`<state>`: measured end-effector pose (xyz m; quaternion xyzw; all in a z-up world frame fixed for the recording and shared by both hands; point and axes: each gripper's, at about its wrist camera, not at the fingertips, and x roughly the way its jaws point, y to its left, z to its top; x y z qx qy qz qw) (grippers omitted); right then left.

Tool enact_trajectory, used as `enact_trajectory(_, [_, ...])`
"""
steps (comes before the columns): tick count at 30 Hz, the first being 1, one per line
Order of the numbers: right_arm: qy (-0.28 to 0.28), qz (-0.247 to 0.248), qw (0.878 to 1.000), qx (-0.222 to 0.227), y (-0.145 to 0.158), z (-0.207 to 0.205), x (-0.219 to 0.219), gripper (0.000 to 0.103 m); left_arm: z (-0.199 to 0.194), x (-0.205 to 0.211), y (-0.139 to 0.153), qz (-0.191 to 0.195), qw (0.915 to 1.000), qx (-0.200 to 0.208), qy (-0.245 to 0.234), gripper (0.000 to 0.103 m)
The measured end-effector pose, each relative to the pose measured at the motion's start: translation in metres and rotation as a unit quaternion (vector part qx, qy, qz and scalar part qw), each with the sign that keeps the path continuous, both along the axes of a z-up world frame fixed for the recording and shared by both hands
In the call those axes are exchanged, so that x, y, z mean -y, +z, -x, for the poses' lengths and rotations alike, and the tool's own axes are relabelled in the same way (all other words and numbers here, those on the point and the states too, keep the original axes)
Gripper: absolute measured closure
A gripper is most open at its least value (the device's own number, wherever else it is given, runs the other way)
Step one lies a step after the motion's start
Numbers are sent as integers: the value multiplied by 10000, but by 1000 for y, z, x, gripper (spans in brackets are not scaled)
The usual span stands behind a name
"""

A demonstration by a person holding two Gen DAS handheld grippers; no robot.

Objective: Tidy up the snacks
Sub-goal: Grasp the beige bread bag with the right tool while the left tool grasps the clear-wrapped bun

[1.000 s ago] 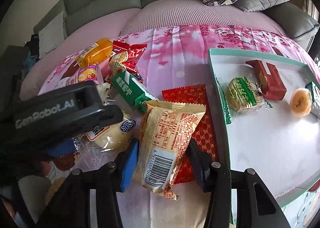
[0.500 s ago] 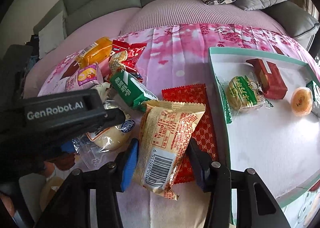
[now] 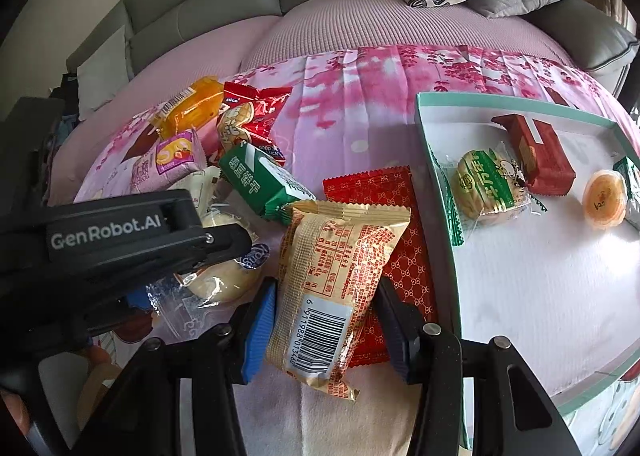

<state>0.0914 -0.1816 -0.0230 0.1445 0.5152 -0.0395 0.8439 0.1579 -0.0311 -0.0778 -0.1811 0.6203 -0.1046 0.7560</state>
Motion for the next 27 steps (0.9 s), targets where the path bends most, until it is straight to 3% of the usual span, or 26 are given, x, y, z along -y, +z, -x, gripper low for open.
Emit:
enact_trajectory(7, [-47, -97, 9999, 19, 1, 1, 2, 53, 1, -4, 1, 62, 10000, -5, 18, 42])
enact_trajectory(21, [-170, -407, 9988, 205, 13, 6, 8, 60, 6, -17, 22, 331, 9991, 226, 98, 64])
enact_trajectory(27, [-222, -456, 9982, 332, 23, 9, 13, 60, 11, -23, 32, 445, 9982, 381, 123, 68])
